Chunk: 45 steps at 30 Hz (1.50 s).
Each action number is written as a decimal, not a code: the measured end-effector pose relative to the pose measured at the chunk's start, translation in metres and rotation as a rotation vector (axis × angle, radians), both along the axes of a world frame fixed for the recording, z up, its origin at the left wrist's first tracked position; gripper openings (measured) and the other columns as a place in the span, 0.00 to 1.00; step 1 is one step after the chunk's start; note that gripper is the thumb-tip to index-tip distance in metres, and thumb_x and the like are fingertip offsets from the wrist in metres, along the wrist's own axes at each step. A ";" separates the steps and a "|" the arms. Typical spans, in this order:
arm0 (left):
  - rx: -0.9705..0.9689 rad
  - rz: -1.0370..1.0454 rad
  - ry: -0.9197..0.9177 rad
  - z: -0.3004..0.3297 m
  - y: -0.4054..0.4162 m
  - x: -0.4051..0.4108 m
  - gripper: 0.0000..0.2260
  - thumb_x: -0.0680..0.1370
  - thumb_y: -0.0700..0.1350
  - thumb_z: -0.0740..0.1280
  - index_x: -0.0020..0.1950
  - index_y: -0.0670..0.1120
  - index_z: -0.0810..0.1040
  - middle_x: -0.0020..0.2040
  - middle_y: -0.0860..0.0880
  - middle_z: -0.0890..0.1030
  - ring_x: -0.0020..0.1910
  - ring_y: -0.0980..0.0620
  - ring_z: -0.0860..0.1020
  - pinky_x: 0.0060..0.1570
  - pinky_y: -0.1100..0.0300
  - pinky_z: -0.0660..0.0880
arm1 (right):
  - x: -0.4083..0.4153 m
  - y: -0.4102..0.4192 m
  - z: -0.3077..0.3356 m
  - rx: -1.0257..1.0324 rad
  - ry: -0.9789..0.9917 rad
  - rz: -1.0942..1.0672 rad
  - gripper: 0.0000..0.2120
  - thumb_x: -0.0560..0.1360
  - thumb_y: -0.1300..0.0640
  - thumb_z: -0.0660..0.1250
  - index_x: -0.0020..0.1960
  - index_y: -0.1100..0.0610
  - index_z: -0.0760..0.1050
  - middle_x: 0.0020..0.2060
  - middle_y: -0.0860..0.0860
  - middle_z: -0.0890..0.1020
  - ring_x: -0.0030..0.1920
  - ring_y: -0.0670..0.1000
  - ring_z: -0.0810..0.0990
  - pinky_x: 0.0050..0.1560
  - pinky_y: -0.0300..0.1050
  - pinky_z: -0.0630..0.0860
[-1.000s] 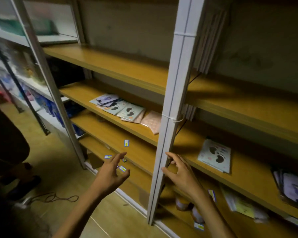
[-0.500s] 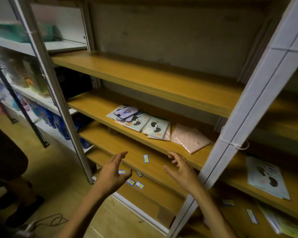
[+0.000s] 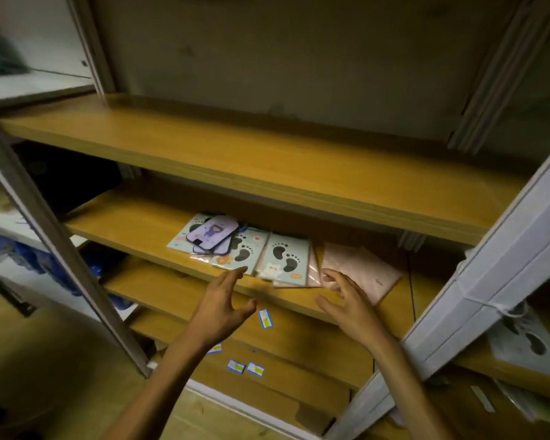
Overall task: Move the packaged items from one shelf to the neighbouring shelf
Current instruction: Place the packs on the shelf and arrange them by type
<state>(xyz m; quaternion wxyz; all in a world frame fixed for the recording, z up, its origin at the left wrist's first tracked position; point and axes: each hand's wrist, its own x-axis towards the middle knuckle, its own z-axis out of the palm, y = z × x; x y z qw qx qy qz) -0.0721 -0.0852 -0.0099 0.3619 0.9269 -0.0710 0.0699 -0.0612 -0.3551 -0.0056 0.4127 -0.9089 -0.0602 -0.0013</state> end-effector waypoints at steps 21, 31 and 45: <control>0.309 -0.103 0.057 -0.022 -0.044 0.141 0.55 0.57 0.79 0.54 0.76 0.46 0.58 0.71 0.43 0.69 0.70 0.41 0.64 0.67 0.47 0.61 | 0.040 -0.026 -0.044 -0.454 0.030 -0.867 0.41 0.69 0.30 0.60 0.72 0.56 0.60 0.68 0.57 0.70 0.68 0.58 0.66 0.67 0.54 0.65; 0.074 -0.292 0.024 -0.028 -0.034 0.146 0.43 0.67 0.58 0.75 0.75 0.49 0.59 0.61 0.41 0.78 0.59 0.37 0.74 0.58 0.45 0.67 | 0.026 -0.005 -0.047 -0.204 0.131 -0.966 0.46 0.66 0.33 0.68 0.75 0.54 0.57 0.72 0.55 0.65 0.71 0.60 0.59 0.70 0.57 0.59; 0.095 -0.219 0.113 -0.015 -0.039 0.129 0.48 0.62 0.58 0.79 0.74 0.46 0.58 0.62 0.37 0.75 0.60 0.36 0.73 0.56 0.45 0.74 | 0.020 -0.007 -0.041 0.257 0.060 -0.933 0.48 0.62 0.55 0.80 0.75 0.51 0.57 0.64 0.49 0.73 0.62 0.52 0.73 0.59 0.52 0.75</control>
